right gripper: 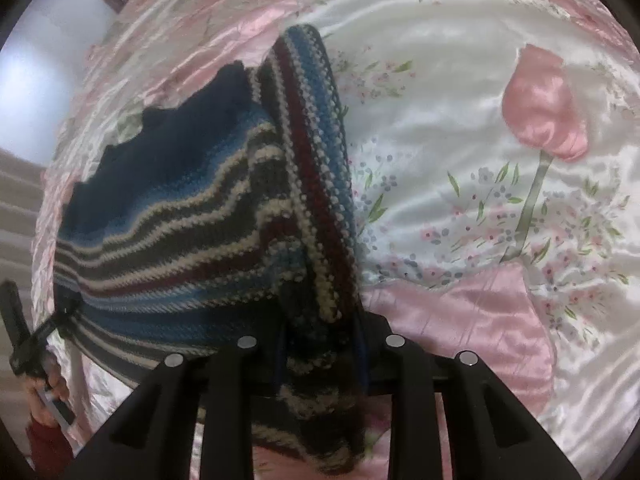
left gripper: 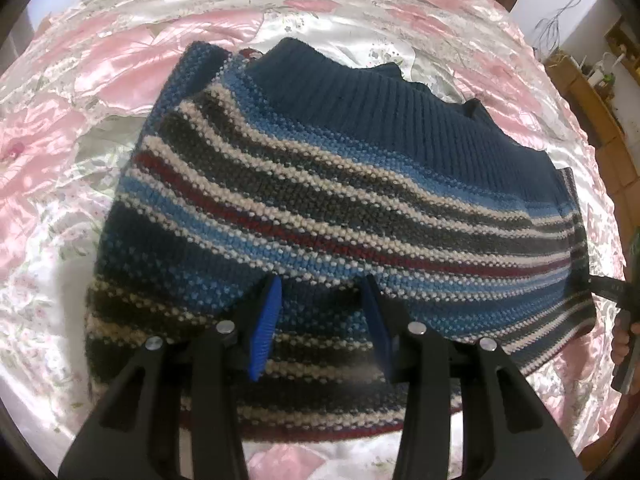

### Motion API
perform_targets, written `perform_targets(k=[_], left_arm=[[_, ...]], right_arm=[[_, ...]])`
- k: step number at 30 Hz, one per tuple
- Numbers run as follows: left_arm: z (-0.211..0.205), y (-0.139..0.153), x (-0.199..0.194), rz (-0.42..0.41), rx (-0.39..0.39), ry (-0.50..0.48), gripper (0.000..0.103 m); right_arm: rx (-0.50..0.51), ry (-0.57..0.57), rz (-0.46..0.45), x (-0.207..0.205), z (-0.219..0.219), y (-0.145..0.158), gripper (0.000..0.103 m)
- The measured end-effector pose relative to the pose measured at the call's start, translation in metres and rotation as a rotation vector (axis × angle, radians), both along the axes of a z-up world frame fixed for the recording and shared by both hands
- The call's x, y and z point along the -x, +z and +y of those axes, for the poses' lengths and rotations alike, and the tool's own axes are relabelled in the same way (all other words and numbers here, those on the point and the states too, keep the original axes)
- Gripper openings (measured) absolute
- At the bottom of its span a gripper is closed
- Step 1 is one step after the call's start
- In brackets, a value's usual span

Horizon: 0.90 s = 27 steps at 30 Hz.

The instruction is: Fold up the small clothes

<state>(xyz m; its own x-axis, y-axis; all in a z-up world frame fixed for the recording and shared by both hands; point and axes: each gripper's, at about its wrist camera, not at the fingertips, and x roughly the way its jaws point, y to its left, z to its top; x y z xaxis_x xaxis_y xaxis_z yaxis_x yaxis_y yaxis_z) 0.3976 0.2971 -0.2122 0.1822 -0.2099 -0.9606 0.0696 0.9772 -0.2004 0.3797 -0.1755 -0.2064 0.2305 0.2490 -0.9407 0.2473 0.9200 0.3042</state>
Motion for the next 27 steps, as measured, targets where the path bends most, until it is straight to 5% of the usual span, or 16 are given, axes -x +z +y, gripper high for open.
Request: perform_targets(k=[4, 14, 22, 27], left_arm=[[0.008, 0.036, 0.008, -0.081, -0.01, -0.002, 0.058], [0.046, 0.062, 0.012, -0.118, 0.033, 0.031, 0.058], [0.062, 0.054, 0.015, -0.107, 0.047, 0.053, 0.058], [0.066, 0.05, 0.015, -0.102, 0.046, 0.057, 0.058]], right_arm=[[0.006, 0.047, -0.046, -0.01, 0.027, 0.044, 0.024], [-0.007, 0.284, -0.134, -0.035, 0.16, 0.107, 0.024], [0.015, 0.412, -0.091, -0.048, 0.25, 0.079, 0.023], [0.063, 0.429, -0.051, -0.05, 0.269, 0.046, 0.024]])
